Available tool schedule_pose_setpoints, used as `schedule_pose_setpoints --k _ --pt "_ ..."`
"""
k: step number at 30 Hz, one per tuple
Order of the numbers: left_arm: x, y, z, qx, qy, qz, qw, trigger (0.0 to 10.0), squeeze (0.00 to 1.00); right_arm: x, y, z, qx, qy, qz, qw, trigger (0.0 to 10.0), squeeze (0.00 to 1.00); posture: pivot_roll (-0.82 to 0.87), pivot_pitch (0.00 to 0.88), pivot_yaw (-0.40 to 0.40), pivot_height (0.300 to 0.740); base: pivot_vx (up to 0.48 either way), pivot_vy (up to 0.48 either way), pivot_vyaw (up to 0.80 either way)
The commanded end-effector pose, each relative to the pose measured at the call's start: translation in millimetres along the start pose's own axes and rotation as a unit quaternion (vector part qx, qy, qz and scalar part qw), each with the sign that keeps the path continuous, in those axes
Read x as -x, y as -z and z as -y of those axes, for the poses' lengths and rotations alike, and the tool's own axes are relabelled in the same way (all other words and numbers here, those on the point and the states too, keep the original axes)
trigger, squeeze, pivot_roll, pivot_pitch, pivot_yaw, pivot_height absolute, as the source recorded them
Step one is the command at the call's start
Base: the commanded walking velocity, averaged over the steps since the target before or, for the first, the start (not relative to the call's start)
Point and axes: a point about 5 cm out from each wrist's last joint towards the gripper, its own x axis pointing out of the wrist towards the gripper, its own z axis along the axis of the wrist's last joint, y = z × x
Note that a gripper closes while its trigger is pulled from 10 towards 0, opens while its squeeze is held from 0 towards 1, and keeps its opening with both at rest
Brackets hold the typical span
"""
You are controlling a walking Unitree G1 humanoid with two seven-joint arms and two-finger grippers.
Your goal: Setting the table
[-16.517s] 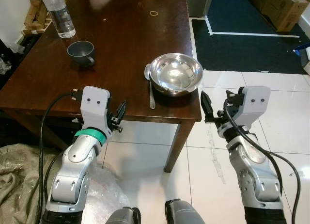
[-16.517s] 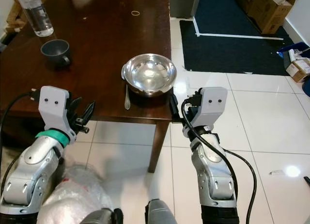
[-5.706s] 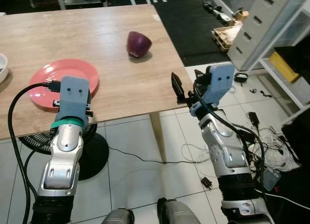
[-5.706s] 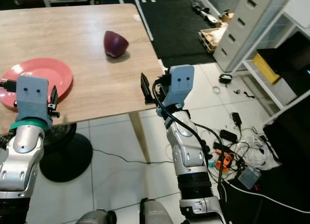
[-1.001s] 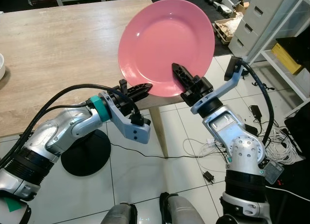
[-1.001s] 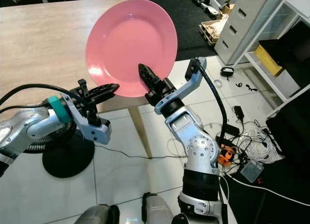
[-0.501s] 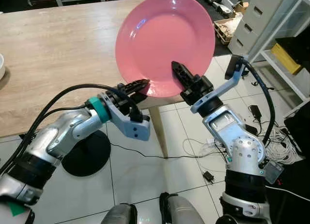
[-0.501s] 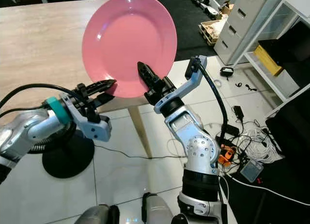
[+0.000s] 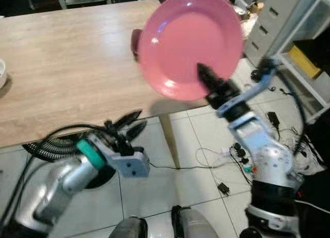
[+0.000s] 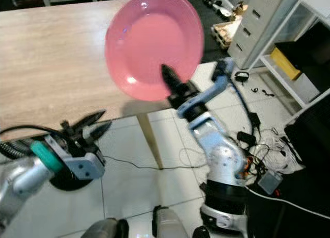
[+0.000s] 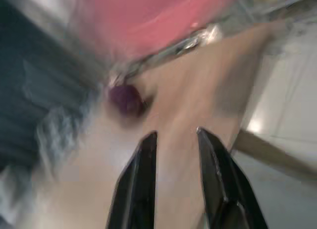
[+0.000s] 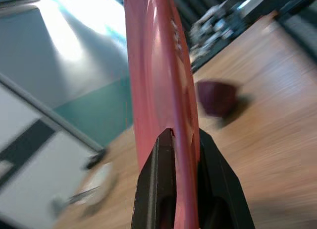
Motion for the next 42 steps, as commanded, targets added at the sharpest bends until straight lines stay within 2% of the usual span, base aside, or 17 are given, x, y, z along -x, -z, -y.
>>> schedule_pose_setpoints --k 1,2,3,4,5,6,8,9,10,13,17,18,24,28,33,39,42 --pt "-3.8 4.1 -15.3 0.091 -0.055 -0.047 0.993 10.0 0.0 6.3 -2.0 2.9 0.032 0.015 0.007 0.999 0.0 0.0 -0.08 0.041 0.041 0.74 0.0 0.0 0.0" --pt "-9.6 5.8 -20.7 0.147 -0.097 -0.066 0.982 10.0 0.0 11.3 -2.0 7.8 0.06 0.035 0.008 0.998 1.2 0.0 -0.08 0.04 0.041 0.74 0.0 0.0 0.0" --pt "-13.1 7.1 -23.4 0.183 -0.122 -0.078 0.972 10.0 0.0 14.7 -1.9 10.9 0.079 0.048 0.009 0.996 1.2 0.0 -0.08 0.04 0.041 0.74 0.0 0.0 0.0" --pt "-17.9 9.7 -24.7 0.222 -0.143 -0.092 0.96 10.0 0.0 18.5 -2.1 15.5 0.124 0.074 0.009 0.99 10.0 0.0 -0.08 0.039 0.039 0.74 0.0 0.0 0.0" --pt "-17.9 9.7 -24.7 0.222 -0.143 -0.092 0.96 10.0 0.0 18.5 -2.1 15.5 0.124 0.074 0.009 0.99 10.0 0.0 -0.08 0.039 0.039 0.74 0.0 0.0 0.0" --pt "-20.3 11.0 -24.5 0.246 -0.154 -0.102 0.952 10.0 0.0 21.1 -2.4 18.4 0.154 0.089 0.01 0.984 10.0 0.0 -0.08 0.036 0.037 0.74 0.0 0.0 0.0" --pt "-26.7 13.9 -20.9 0.274 -0.164 -0.116 0.94 10.0 0.0 29.8 -10.8 29.2 0.218 0.168 0.047 0.96 10.0 0.0 -0.08 0.03 0.038 0.74 0.0 0.0 0.0" --pt "-28.5 13.3 -18.9 0.272 -0.161 -0.114 0.942 10.0 0.0 33.9 -15.0 31.6 0.256 0.194 0.06 0.945 10.0 0.0 -0.09 0.027 0.04 0.74 0.0 0.0 0.0" --pt "-28.5 13.3 -18.9 0.272 -0.161 -0.114 0.942 10.0 0.0 33.9 -15.0 31.6 0.256 0.194 0.06 0.945 10.0 0.0 -0.09 0.027 0.04 0.74 0.0 0.0 0.0" --pt "-26.8 8.4 -8.0 0.262 -0.093 -0.117 0.953 10.0 0.0 45.6 -16.7 32.6 0.299 0.226 0.078 0.924 10.0 0.0 -0.11 0.022 0.056 0.74 0.0 0.0 0.0" --pt "-25.3 7.5 -6.2 0.257 -0.079 -0.118 0.956 10.0 0.0 48.7 -13.5 33.2 0.303 0.234 0.076 0.921 10.0 0.0 -0.12 0.021 0.061 0.74 0.0 0.0 0.0" --pt "-24.8 7.8 -5.4 0.239 -0.071 -0.131 0.959 10.0 0.0 51.9 -1.3 33.0 0.317 0.241 0.065 0.915 10.0 0.0 -0.12 0.017 0.065 0.74 0.0 0.0 0.0" --pt "-24.7 4.9 0.1 0.237 -0.043 -0.132 0.962 10.0 0.0 50.3 18.2 34.1 0.312 0.241 0.047 0.918 10.0 0.0 -0.12 0.011 0.063 0.74 0.0 0.0 0.0" --pt "-24.8 7.1 1.3 0.24 -0.053 -0.139 0.959 10.0 0.0 49.1 23.2 36.0 0.319 0.246 0.044 0.914 10.0 0.0 -0.12 0.007 0.063 0.74 0.0 0.0 0.0" --pt "-28.1 18.3 0.1 0.264 -0.096 -0.168 0.945 10.0 0.0 42.9 30.2 37.9 0.323 0.243 0.035 0.914 10.0 0.0 -0.12 0.0 0.045 0.74 0.0 0.0 0.0" --pt "-31.1 19.2 1.5 0.259 -0.104 -0.175 0.944 10.0 0.0 42.2 34.3 37.6 0.323 0.239 0.029 0.915 10.0 0.0 -0.12 0.0 0.039 0.74 0.0 0.0 0.0" --pt "-31.8 18.6 0.9 0.258 -0.105 -0.174 0.945 10.0 0.0 42.3 36.1 37.9 0.296 0.238 0.033 0.924 10.0 0.0 -0.12 0.002 0.043 0.74 0.0 0.0 0.0"
